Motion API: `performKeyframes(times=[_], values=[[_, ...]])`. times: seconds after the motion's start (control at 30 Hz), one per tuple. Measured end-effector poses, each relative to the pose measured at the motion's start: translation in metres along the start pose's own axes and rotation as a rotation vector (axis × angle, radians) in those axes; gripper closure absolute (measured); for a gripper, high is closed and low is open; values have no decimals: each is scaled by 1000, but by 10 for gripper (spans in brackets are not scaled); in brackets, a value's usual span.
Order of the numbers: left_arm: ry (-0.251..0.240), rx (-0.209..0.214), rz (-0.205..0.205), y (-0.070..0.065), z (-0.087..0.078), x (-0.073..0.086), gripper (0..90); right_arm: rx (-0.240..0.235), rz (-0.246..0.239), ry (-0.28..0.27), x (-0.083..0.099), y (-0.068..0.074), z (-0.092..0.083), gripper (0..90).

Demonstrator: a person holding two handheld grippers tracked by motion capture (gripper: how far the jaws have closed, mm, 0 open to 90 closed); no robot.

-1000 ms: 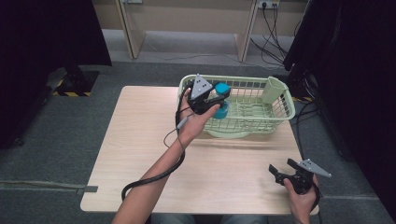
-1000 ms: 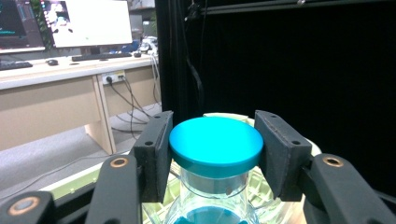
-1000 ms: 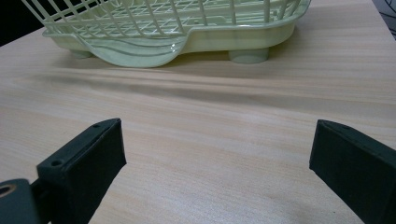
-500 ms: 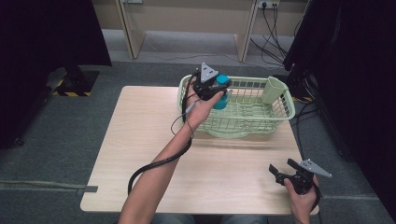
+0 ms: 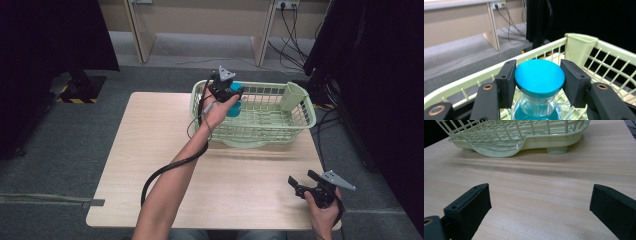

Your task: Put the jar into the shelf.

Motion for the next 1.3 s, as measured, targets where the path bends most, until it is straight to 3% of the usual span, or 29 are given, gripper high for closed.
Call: performKeyframes(times=[0.43,1.07,1.3], values=[[174,17,-37,3,24,24,479,-3,-1,2,0,0,0,35],[351,33,-51,2,41,38,480,-8,-1,2,0,1,0,35],[386,35,-62,4,44,43,480,-9,-1,1,0,1,0,35]])
Point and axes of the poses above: each handheld gripper's, and its own axes: z roughly forward along the jaws, x roughly out of its underside, y roughly to its left, the point moved 8 cm from there along z, roughly forward along the jaws, and after that the axes turned 15 degrees about z, right-handed, at the moved point
